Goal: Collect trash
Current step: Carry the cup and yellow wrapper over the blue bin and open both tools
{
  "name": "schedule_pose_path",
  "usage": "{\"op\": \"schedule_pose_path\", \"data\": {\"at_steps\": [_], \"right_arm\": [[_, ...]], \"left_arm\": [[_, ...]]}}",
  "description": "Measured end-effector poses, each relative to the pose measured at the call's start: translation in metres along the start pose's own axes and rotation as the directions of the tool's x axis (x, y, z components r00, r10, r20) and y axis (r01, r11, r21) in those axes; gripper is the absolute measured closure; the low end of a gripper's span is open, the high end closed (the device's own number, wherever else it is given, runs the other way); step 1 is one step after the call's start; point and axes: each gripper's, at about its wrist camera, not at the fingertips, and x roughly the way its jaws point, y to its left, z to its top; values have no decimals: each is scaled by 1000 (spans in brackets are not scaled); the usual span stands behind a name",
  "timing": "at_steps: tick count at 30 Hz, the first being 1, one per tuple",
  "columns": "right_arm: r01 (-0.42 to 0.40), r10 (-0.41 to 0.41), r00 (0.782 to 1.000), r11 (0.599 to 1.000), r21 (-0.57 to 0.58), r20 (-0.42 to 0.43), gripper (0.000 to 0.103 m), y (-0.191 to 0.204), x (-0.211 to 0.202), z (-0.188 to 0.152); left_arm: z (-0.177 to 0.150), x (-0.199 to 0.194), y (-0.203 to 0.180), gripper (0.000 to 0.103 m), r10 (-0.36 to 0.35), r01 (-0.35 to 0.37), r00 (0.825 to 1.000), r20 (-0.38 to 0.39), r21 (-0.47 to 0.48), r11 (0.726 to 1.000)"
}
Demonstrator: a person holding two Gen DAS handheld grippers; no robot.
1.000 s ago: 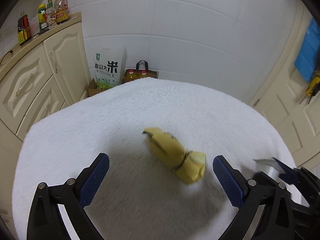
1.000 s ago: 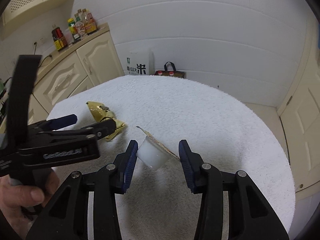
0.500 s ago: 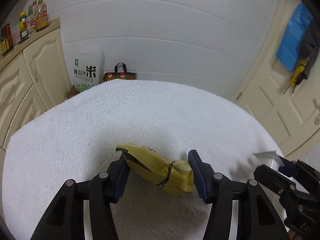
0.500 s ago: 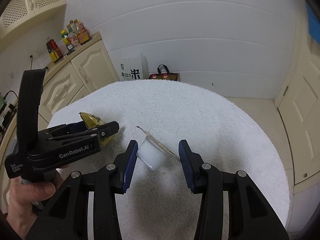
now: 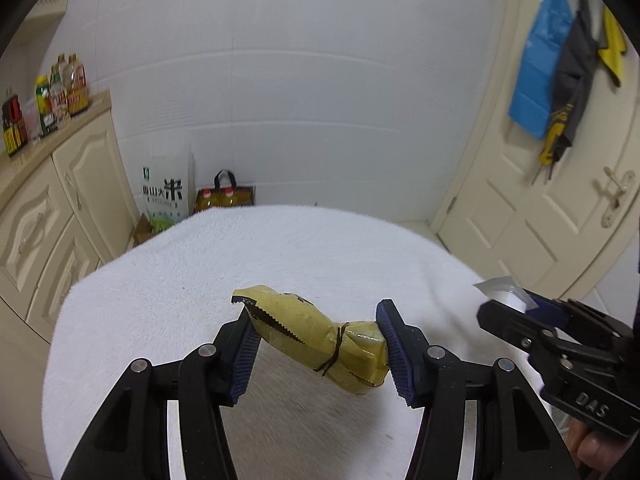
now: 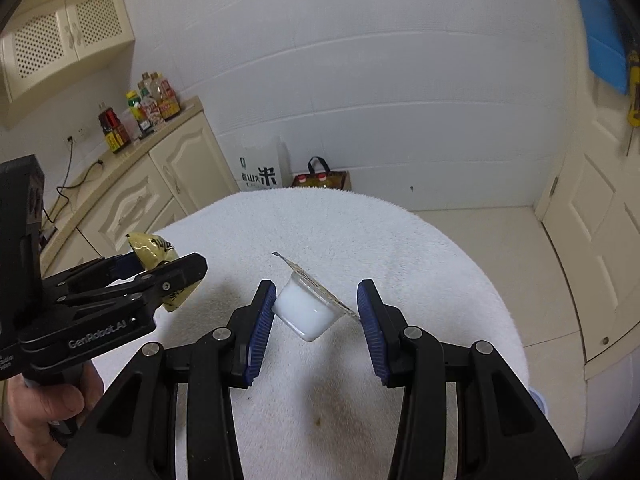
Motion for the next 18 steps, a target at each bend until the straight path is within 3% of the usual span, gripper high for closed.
{"op": "schedule_pose_path", "data": {"at_steps": [7, 18], "right_arm": [[6, -7, 997, 1000, 7, 78, 60, -11, -57, -7], [51, -61, 980, 997, 54, 190, 60, -51, -144, -21]], "left_arm": [[-19, -57, -29, 51, -14, 12, 996, 89, 27, 1000], [-80, -142, -97, 51, -100, 80, 975, 198, 107, 991]]}}
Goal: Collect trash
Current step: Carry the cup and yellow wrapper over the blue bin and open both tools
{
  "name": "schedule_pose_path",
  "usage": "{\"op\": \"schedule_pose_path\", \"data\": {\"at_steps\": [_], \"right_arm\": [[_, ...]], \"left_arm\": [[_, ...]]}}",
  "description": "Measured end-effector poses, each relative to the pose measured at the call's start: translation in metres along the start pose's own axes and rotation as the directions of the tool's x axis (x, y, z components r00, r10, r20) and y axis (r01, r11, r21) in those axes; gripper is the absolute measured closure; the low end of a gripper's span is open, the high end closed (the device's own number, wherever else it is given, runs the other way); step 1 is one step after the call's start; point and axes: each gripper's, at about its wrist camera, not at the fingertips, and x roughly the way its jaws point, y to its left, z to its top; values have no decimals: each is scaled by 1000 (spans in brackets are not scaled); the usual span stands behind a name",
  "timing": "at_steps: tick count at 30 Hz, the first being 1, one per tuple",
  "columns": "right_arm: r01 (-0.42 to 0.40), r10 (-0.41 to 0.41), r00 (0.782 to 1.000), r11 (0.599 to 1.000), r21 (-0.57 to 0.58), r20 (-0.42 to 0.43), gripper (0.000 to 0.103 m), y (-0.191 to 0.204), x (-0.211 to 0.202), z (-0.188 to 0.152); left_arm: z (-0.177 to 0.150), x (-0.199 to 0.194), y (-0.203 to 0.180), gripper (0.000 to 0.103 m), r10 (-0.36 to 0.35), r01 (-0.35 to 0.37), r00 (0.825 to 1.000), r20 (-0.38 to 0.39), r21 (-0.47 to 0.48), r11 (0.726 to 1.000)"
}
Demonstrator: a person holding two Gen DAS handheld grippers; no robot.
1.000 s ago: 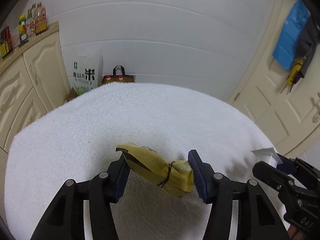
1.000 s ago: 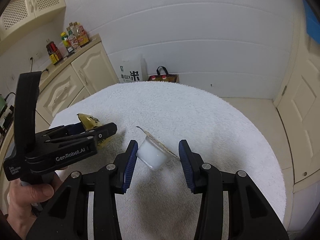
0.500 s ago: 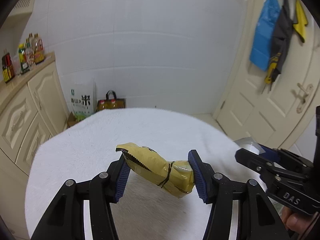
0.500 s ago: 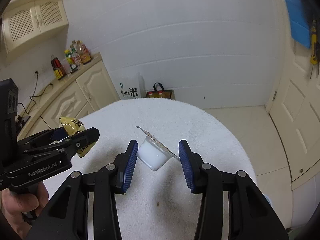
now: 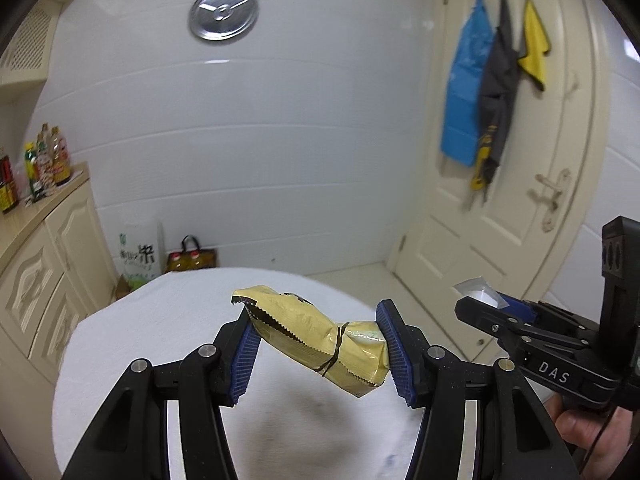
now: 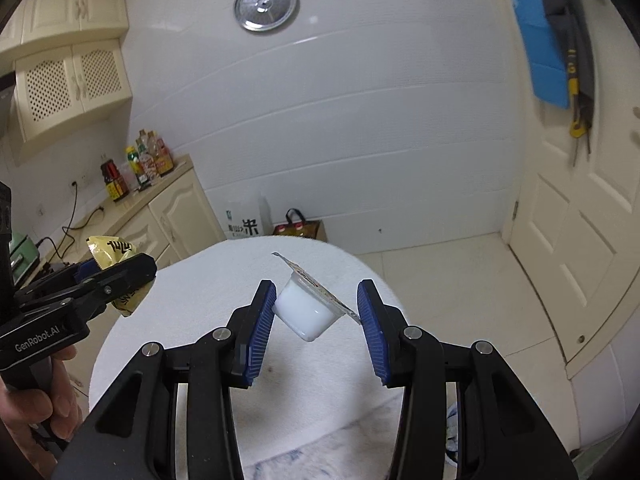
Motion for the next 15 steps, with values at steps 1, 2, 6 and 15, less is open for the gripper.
{"op": "schedule_pose_path", "data": {"at_steps": [1, 2, 6, 15], "right_arm": [[12, -12, 1000, 1000, 8, 11, 60, -8, -9, 0], [20, -20, 1000, 1000, 17, 18, 60, -15, -14, 1], [76, -78, 996, 996, 54, 36, 60, -48, -39, -3], [227, -232, 973, 954, 194, 5, 60, -147, -77, -29]], "left_arm": [[-3, -4, -7, 51, -11, 11, 1000, 7, 10, 1000], [-5, -6, -13, 51, -20, 20, 1000, 12, 19, 1000], [-10, -8, -37, 51, -77, 76, 997, 14, 53, 996], [-15, 45, -96, 51, -236, 246, 967, -94, 107, 963]]}}
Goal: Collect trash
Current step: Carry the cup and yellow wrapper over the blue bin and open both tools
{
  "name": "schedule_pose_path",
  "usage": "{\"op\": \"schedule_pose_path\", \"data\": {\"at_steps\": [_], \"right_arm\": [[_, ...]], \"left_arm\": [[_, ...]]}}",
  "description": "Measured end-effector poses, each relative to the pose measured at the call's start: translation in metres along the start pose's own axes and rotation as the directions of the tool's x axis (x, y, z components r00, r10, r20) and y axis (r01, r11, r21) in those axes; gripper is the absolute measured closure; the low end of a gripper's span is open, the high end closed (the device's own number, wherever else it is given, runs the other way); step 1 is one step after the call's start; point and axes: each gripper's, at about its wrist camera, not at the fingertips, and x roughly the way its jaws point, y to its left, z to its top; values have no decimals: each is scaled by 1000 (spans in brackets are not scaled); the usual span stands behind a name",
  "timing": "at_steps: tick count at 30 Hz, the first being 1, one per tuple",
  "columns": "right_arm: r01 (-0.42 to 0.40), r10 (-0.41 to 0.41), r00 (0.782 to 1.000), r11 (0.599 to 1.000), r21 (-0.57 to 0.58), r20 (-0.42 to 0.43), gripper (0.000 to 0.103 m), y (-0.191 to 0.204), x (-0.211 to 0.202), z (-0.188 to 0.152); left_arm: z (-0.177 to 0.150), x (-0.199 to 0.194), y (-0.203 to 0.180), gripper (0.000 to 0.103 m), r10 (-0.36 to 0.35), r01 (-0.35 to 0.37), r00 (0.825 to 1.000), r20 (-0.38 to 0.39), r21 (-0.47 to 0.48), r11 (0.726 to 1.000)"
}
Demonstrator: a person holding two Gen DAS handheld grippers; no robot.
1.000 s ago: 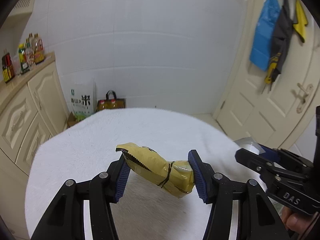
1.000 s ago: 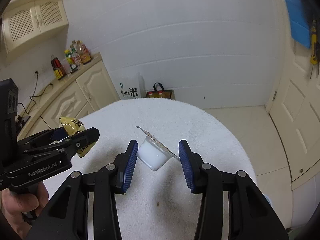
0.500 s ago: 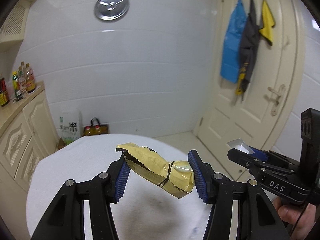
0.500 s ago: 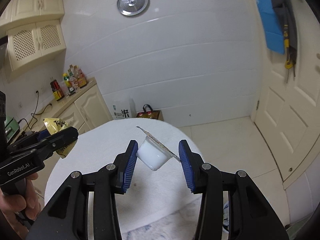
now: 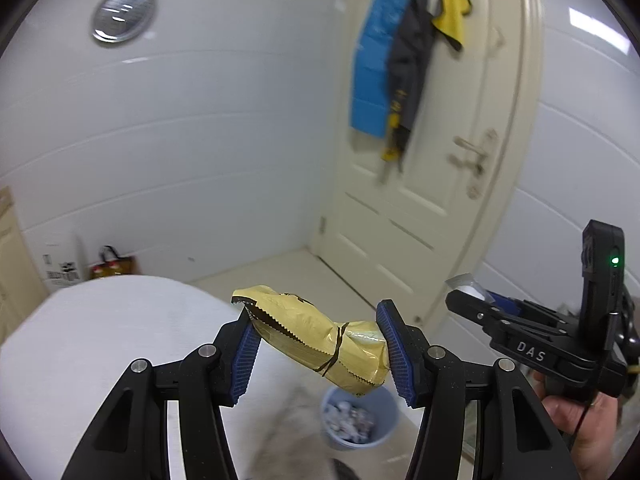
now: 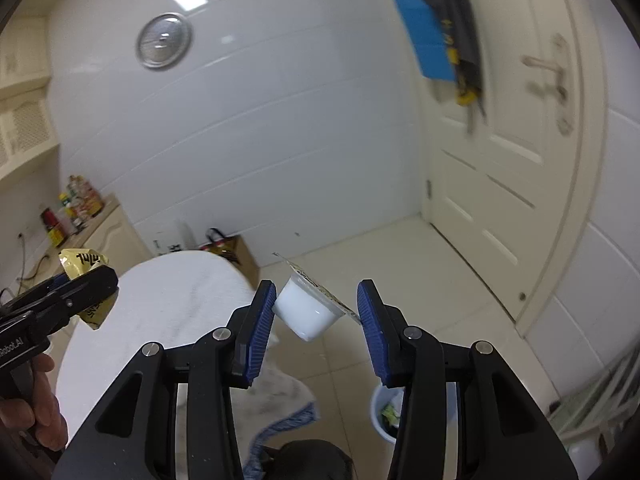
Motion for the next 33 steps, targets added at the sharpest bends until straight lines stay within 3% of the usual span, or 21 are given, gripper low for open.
{"op": "schedule_pose_path", "data": {"at_steps": [4, 9, 16, 21, 23, 24, 25, 27, 29, 33], "right_arm": [[68, -65, 996, 995, 69, -54, 60, -53, 13, -12], [114, -91, 984, 982, 148, -155, 60, -107, 46, -34], [122, -54, 962, 962, 245, -266, 60, -156, 99, -62], [132, -27, 950, 938, 319, -312, 58, -181, 126, -74], [143, -26, 946, 929, 341, -325, 57, -187, 131, -78], [158, -29, 941, 919, 361, -336, 45, -194, 135, -80], [169, -31, 938, 911, 375, -346, 37, -197, 136, -81], [185, -36, 938, 894, 409, -345, 9, -203, 135, -84], [187, -41, 943, 886, 425, -330, 1, -207, 129, -84], [224, -68, 935, 874, 430, -348, 0, -206, 126, -85]], "left_arm": [[-8, 40, -22, 51, -58, 60, 996, -71, 27, 998], [-13, 96, -34, 51, -93, 103, 978, -187, 46, 994], [-36, 166, -49, 50, -90, 119, 931, -353, 62, 991], [-25, 208, -52, 48, -72, 118, 902, -425, 84, 989], [-24, 220, -49, 36, -52, 103, 889, -455, 88, 991], [-19, 229, -52, 22, -39, 91, 886, -463, 91, 992], [-14, 231, -53, 16, -28, 80, 888, -459, 93, 992], [-4, 234, -55, 9, -17, 67, 896, -444, 97, 993], [2, 229, -52, 3, 0, 51, 904, -428, 108, 993], [8, 224, -64, 1, 40, 16, 915, -401, 136, 991]]}}
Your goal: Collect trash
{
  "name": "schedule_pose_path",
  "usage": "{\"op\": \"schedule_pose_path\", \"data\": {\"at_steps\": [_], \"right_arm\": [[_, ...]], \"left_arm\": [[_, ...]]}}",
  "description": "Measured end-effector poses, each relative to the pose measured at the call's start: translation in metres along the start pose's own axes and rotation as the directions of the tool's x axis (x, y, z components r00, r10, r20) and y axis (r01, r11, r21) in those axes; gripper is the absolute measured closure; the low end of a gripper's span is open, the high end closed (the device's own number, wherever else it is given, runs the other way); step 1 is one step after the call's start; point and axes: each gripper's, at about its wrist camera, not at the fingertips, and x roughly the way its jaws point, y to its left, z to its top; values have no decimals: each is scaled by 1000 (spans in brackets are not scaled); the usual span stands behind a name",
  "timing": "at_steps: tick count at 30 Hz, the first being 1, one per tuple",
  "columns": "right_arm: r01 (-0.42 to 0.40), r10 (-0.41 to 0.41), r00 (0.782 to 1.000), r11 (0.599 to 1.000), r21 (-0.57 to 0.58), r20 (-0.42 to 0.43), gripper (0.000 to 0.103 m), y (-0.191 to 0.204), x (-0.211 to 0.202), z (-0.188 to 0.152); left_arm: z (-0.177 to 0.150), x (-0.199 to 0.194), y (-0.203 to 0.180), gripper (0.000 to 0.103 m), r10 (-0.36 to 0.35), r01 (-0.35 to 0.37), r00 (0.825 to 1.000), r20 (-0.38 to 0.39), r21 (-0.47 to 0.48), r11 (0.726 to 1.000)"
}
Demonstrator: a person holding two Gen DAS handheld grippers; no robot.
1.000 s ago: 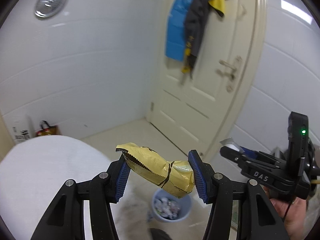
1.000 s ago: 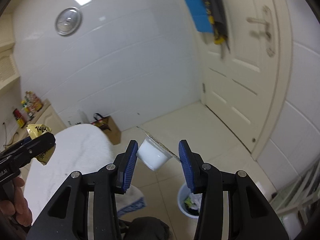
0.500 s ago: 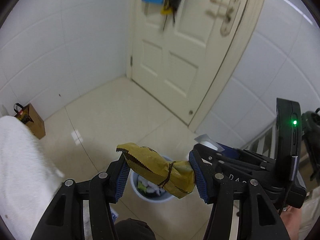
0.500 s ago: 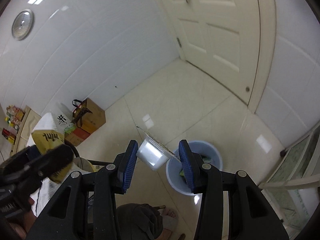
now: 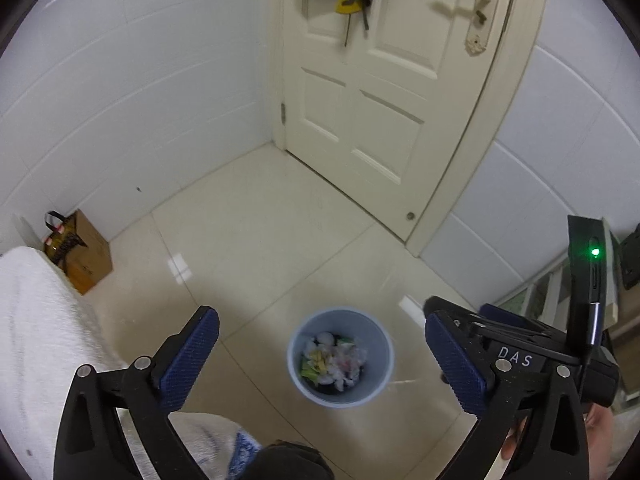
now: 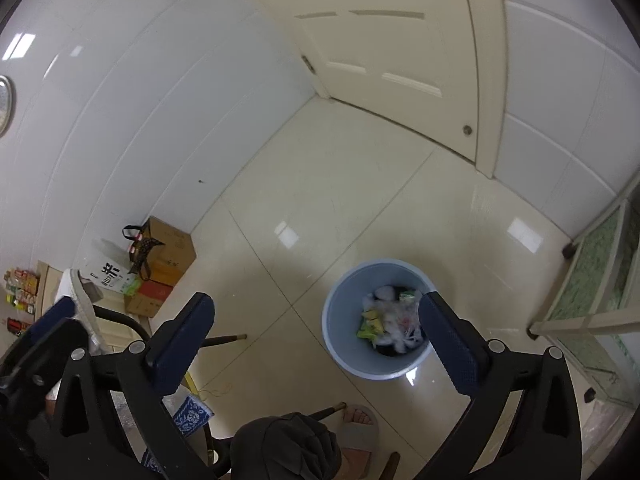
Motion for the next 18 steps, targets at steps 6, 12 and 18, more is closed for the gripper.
{"op": "schedule_pose_path", "data": {"at_steps": [6, 12, 18], "right_arm": [[18, -18, 1000, 999, -26, 21, 0, 13, -14, -4], [12, -8, 998, 998, -65, 60, 0, 40, -41, -9], [-10, 28, 991, 991, -137, 131, 0, 84, -82, -16]], "left_arm": [[-13, -31, -21, 1, 43, -43, 998, 49, 5, 999], [-36, -87, -14, 1, 46, -44, 993, 113, -18, 999], [-64, -157, 7, 1, 59, -48, 980, 190, -58, 997]]}}
